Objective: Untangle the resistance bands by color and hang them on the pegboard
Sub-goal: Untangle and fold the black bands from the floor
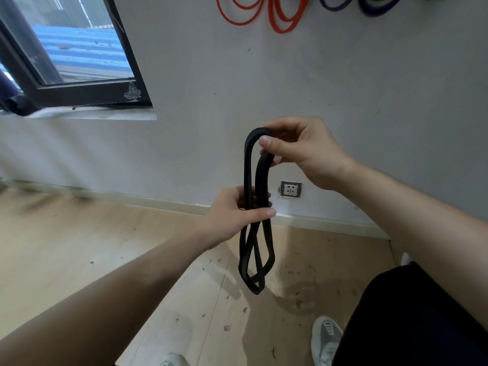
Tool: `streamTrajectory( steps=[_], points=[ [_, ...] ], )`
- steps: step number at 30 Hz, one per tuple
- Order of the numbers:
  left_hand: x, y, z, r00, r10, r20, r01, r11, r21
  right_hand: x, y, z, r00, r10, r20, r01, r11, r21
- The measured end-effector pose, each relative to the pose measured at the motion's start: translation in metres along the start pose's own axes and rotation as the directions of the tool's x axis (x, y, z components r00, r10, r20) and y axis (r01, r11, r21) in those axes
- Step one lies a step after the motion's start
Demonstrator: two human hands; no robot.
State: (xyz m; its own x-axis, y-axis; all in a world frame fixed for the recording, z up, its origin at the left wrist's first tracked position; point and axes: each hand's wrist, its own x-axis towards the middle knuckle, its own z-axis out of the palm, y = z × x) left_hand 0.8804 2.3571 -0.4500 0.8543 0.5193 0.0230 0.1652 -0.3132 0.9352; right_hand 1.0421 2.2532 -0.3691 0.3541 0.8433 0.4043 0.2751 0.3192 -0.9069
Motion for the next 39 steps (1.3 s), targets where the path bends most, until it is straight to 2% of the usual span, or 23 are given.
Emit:
streamTrajectory(
  steps=[6,13,16,21,33,36,39],
  points=[
    [0.004,0.001,0.01,0.985,0.057,-0.165,-0.038,0.992,0.12,-0.003,0.0,-0.012,0.999,-0.015,-0.034,0.015,1.0,-0.007],
    [0.004,-0.002,0.006,0.99,0.064,-0.128,-0.028,0.964,0.263,-0.009,-0.006,-0.023,0.997,-0.07,-0.027,0.061,0.964,-0.259],
    [0.005,-0.001,0.002,0.986,0.062,-0.153,-0.012,0.95,0.312,-0.011,-0.008,-0.028,0.998,-0.064,-0.016,0.055,0.942,-0.332],
    [0.009,-0.008,-0.006,0.991,0.071,-0.114,-0.028,0.94,0.341,-0.01,-0.006,-0.03,0.998,-0.068,-0.015,0.057,0.917,-0.395],
    [0.01,-0.008,0.0,0.974,0.123,-0.189,-0.073,0.965,0.25,-0.007,-0.003,-0.03,0.993,0.002,-0.115,-0.026,0.978,-0.209],
    [0.011,-0.006,0.003,0.983,0.097,-0.156,-0.066,0.979,0.195,-0.007,-0.003,-0.028,0.994,0.007,-0.107,-0.025,0.986,-0.167],
    [0.011,-0.005,0.007,0.993,0.08,-0.092,-0.059,0.975,0.212,-0.008,-0.003,-0.026,0.995,0.006,-0.101,-0.021,0.988,-0.15]
  ],
)
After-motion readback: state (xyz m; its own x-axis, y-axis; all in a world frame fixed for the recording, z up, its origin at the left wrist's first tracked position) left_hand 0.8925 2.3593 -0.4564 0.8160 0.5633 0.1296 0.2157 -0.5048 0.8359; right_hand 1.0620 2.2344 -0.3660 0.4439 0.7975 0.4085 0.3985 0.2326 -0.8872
